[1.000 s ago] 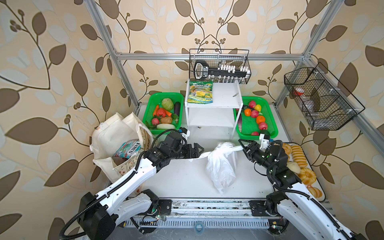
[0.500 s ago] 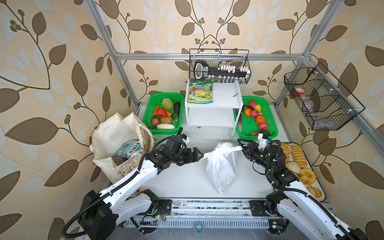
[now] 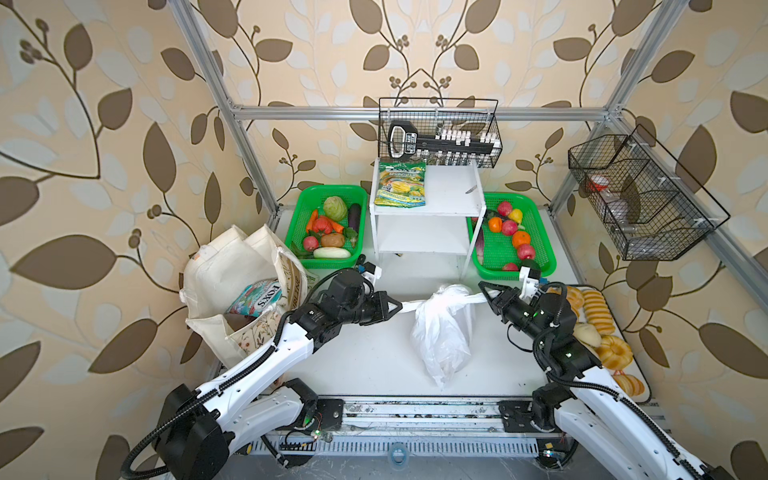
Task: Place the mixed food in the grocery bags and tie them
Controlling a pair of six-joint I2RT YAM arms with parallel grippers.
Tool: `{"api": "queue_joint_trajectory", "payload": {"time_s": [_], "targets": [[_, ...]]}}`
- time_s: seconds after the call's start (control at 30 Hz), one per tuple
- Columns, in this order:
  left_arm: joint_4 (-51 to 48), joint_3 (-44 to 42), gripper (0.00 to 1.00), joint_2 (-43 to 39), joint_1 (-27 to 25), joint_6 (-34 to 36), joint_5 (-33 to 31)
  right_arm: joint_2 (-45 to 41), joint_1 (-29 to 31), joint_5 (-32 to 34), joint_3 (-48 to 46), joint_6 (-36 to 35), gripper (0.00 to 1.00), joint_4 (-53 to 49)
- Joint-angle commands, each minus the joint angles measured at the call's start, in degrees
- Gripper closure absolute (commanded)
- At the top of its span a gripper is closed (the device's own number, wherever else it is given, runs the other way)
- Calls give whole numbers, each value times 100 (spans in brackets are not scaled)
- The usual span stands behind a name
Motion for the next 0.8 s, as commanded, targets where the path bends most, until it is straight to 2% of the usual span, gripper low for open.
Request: {"api": "queue_joint_trajectory", "payload": {"time_s": [0.0,0.07,0.23,0.33,0.5,0.77], "targets": [[-40,14,95,-308,34,153,-368,-68,-29,293,425,-443,100,-544],[-352,82,100,-430,34,242,-719,-76,-152,394,631,-713,100,-927],[-1475,71,100,-547,33,422,-1867,-132,-836,595,526,-1100,100,-1628],[-1776,-141,100,-446,34,421,-2089,-30,-1214,295,-13,-993,100,-1528],[-1805,-455,100,-430,34,256,-2203,-208,-1264,248,-497,-792,100,-1368],[-2417,-58,100,-588,34,434,-3013,-389,-1281,617,466,-1358,100,-1986]]}}
